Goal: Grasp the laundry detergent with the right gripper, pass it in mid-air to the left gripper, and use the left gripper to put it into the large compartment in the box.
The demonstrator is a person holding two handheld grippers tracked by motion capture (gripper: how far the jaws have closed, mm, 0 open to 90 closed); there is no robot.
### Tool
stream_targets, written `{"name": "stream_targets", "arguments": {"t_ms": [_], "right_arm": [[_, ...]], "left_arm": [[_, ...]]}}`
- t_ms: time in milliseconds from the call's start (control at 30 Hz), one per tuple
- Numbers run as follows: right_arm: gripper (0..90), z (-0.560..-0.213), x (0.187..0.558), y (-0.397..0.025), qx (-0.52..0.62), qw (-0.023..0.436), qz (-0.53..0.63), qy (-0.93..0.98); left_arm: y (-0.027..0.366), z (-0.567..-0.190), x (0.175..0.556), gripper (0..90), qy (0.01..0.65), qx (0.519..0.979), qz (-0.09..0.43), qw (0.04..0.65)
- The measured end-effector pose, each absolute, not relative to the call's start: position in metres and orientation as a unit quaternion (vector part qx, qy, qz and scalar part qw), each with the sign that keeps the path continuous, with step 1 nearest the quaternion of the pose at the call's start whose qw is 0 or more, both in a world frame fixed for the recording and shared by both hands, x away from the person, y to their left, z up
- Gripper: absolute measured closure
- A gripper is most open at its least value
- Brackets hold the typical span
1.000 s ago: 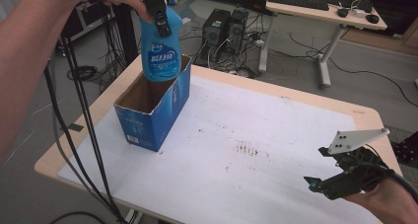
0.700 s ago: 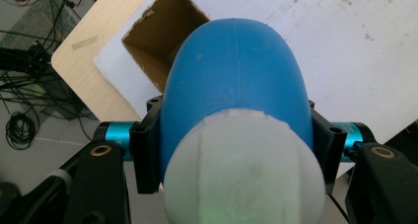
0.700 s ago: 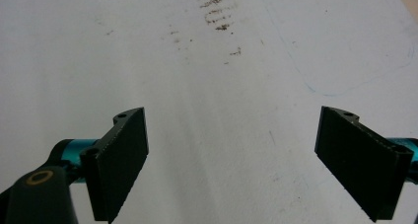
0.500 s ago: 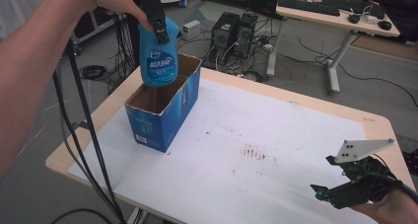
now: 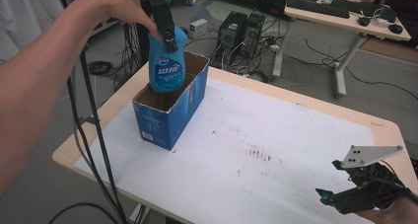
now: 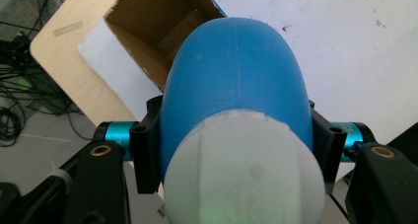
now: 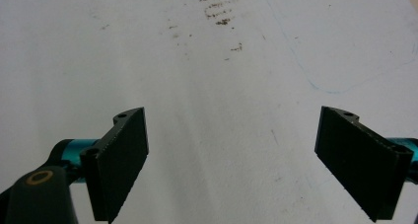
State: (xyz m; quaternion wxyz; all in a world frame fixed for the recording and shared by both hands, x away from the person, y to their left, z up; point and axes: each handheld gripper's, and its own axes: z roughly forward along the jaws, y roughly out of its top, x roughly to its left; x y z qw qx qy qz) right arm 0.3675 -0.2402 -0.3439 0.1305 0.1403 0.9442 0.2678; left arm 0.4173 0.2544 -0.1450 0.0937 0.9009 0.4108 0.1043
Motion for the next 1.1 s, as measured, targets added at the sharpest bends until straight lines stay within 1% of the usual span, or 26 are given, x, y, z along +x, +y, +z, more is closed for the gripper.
{"name": "stream_targets", "arguments": {"t_ms": [300, 400, 633, 800, 1100], "right_arm": [[12.5, -0.348, 0.364, -0.237, 0.135, 0.143, 0.256, 0.947], [12.5, -0.35, 0.364, -0.237, 0.136, 0.141, 0.255, 0.947], [12.5, -0.355, 0.364, -0.238, 0.141, 0.137, 0.253, 0.947], [12.5, -0.357, 0.364, -0.239, 0.141, 0.135, 0.252, 0.948], [12.5, -0.362, 0.363, -0.239, 0.144, 0.134, 0.252, 0.947]], "left_arm": [[0.253, -0.177, 0.419, 38.2, 0.394, 0.91, 0.092, 0.092], [0.253, -0.188, 0.42, 38.2, 0.375, 0.918, 0.089, 0.09], [0.255, -0.212, 0.422, 38.2, 0.356, 0.926, 0.078, 0.092], [0.255, -0.228, 0.423, 38.2, 0.325, 0.939, 0.074, 0.086], [0.259, -0.252, 0.424, 38.2, 0.306, 0.947, 0.064, 0.077]]}}
